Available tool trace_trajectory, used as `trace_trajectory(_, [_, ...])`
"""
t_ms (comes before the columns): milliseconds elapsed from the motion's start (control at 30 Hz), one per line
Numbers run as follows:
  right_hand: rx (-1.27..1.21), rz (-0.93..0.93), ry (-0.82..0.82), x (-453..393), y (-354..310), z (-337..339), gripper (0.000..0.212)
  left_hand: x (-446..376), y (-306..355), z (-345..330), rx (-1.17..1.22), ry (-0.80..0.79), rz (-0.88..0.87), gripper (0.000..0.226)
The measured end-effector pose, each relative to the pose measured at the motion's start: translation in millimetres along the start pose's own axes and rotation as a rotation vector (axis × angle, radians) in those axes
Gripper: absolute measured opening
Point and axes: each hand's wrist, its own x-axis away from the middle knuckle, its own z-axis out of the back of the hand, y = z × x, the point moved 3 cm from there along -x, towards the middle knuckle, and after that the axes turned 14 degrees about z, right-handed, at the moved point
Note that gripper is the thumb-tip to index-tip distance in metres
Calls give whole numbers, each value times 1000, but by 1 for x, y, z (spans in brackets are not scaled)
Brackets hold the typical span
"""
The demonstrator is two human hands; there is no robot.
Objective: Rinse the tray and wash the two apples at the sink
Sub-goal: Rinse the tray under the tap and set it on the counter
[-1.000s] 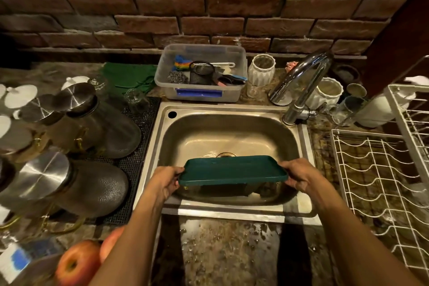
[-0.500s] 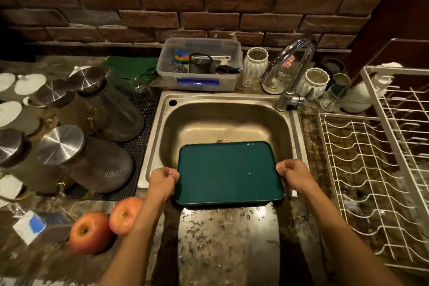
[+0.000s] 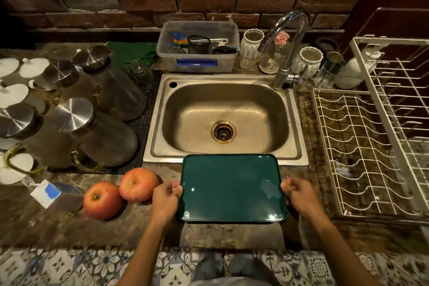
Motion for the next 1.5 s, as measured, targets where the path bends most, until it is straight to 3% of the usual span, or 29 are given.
trace_trajectory(467, [74, -41, -31, 35, 31, -8, 17, 36, -21, -1, -21, 10, 46, 25])
trace_trajectory(700, [100, 23, -19, 38, 28, -11, 15, 42, -26, -1, -25, 34, 21, 19])
trace_trajectory(867, [98, 22, -5, 39, 27, -12, 14, 50, -18, 0, 17, 41, -2, 30])
trace_trajectory(1500, [79, 15, -22, 30, 24, -12, 19, 41, -13, 2, 54, 22, -10, 35])
